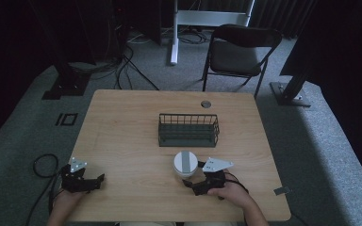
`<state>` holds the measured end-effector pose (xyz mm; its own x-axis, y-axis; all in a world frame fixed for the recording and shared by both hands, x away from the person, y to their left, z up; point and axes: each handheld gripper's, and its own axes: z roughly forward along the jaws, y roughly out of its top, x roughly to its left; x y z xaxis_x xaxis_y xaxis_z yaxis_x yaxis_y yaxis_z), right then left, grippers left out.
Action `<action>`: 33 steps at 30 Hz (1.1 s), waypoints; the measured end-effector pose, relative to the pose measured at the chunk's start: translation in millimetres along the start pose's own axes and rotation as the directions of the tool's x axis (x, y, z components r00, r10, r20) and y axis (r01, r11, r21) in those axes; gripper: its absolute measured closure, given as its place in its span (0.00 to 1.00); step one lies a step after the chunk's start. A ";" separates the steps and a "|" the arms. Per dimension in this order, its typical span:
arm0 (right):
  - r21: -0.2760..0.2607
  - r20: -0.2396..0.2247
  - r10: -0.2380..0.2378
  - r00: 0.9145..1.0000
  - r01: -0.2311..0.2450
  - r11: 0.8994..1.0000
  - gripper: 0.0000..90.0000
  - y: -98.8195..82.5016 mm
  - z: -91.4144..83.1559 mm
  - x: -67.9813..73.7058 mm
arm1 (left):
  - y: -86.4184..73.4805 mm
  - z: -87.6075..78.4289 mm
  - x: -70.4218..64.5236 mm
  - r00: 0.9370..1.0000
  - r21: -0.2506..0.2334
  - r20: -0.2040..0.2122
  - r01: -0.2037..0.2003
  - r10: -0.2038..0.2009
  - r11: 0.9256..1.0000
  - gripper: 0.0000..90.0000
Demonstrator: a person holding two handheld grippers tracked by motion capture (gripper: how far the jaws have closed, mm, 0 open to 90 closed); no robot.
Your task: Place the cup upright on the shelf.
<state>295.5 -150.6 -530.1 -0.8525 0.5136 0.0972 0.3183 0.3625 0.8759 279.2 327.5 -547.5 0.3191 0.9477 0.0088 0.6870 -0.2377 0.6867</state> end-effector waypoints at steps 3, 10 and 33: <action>-0.014 -0.002 0.014 1.000 -0.014 1.000 0.12 0.9 2.5 0.1 | 0.0 0.0 0.0 1.000 0.000 0.000 -0.001 0.001 1.000 0.01; -0.026 0.005 0.016 1.000 -0.015 1.000 0.12 0.9 8.2 0.5 | 0.0 0.0 0.0 1.000 0.000 0.000 0.000 0.000 1.000 0.01; -0.056 0.030 0.031 0.999 -0.030 0.998 0.16 6.2 24.8 0.6 | 0.0 0.0 0.0 1.000 0.000 0.000 0.000 0.000 1.000 0.01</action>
<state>307.3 -128.8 -536.3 -0.8292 0.5480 0.1102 0.3198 0.3034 0.8976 279.2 327.5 -547.5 0.3191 0.9477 0.0086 0.6871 -0.2376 0.6866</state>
